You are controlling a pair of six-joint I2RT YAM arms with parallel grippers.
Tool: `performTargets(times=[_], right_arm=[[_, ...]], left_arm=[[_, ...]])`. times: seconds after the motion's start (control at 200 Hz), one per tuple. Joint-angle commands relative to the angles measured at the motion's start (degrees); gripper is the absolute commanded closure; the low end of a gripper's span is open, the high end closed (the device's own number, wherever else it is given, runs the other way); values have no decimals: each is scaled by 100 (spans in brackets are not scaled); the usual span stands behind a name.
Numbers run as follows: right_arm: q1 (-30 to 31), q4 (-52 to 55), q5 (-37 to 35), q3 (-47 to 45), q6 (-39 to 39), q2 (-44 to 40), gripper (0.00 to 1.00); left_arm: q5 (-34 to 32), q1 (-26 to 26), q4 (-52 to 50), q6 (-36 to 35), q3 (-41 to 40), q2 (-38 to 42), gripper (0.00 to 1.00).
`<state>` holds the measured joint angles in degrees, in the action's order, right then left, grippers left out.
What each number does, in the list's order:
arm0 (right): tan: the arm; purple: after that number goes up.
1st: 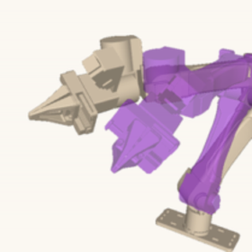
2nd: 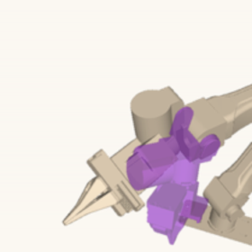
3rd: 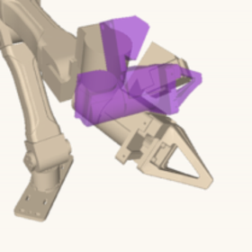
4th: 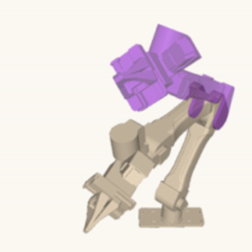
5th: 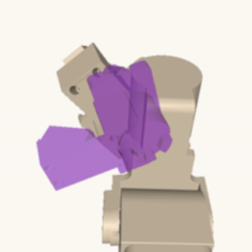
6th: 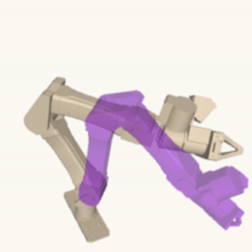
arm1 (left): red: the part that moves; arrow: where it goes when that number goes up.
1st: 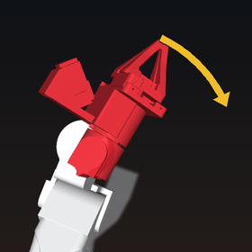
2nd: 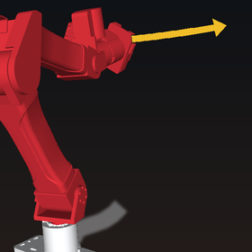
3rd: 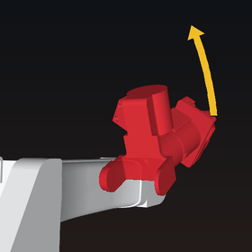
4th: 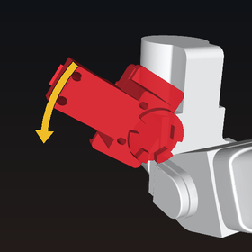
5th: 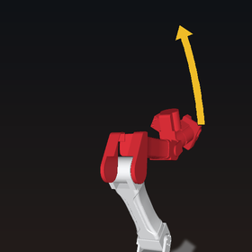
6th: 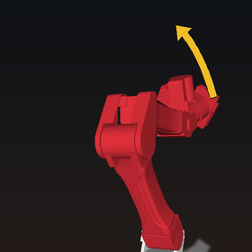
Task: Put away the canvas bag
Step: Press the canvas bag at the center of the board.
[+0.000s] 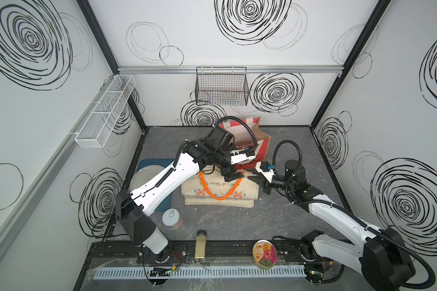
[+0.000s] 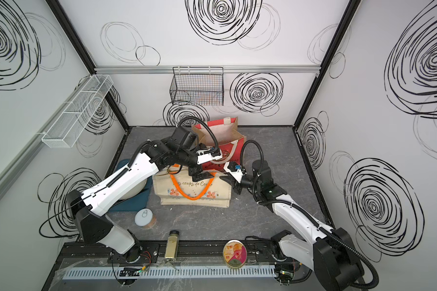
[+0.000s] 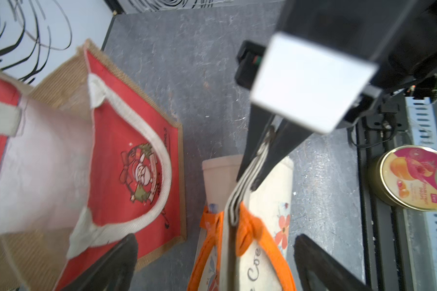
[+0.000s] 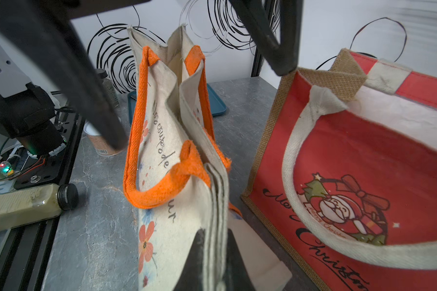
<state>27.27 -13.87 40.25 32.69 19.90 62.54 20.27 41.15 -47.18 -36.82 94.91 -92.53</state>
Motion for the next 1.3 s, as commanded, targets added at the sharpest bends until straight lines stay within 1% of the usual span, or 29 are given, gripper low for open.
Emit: performTargets(times=[0.0,0.125,0.215,0.37,0.455,0.51,0.575,0.646,0.731,0.811,0.881,0.926,0.941,0.971,1.026,1.056,1.086,1.146,1.201,1.226,1.256,1.291], right_arm=[[31,-54,19,102,-177,33,100],[33,-225,40,-5,-238,-108,99],[31,-327,-4,-73,-364,-212,96],[25,-434,27,-127,-523,-251,96],[-13,-321,-134,-124,-505,-290,99],[-157,-360,-125,-176,-564,-353,100],[-305,-453,-70,-249,-697,-438,100],[-312,-587,-11,-360,-687,-535,100],[-202,-821,110,-447,-487,-525,100],[-92,-775,130,-371,-473,-474,100],[-21,-646,109,-253,-519,-439,100],[-2,-612,112,-238,-502,-415,99],[2,-590,110,-234,-485,-410,99],[3,-566,73,-226,-478,-401,99],[-2,-547,-85,-245,-530,-418,97],[0,-562,-142,-262,-536,-431,93],[-2,-563,-184,-283,-546,-443,87],[-10,-610,-282,-341,-661,-479,68],[-19,-721,-358,-422,-754,-506,47],[-19,-810,-417,-481,-820,-521,38],[-40,-951,-491,-558,-918,-539,30],[-59,-1135,-532,-661,-1033,-550,23]], left_arm=[[71,45,-298,-182,203,-400,1],[-265,254,-103,-303,74,-545,1],[-381,290,-37,-318,55,-643,0],[-375,344,-79,-257,3,-850,12],[-390,344,-124,-218,-34,-896,13],[-288,261,-93,-108,-76,-839,14],[-141,130,-46,20,-122,-764,19],[-117,94,-72,13,-139,-747,19],[-259,231,-59,-27,-153,-824,17],[-310,355,-162,-37,-3,-1018,17],[-309,411,-184,-27,126,-1145,20],[-326,425,-176,-27,182,-1200,26],[-323,433,-182,-27,199,-1216,31],[-299,425,-217,-28,243,-1245,37],[-254,415,-256,-8,297,-1276,45],[-218,397,-269,-11,315,-1276,55],[-159,369,-270,14,324,-1255,63],[4,295,-282,41,342,-1200,79],[216,202,-226,107,306,-1064,81],[338,153,-199,109,273,-995,84],[472,94,-179,106,237,-897,85],[585,35,-152,102,183,-800,86]])
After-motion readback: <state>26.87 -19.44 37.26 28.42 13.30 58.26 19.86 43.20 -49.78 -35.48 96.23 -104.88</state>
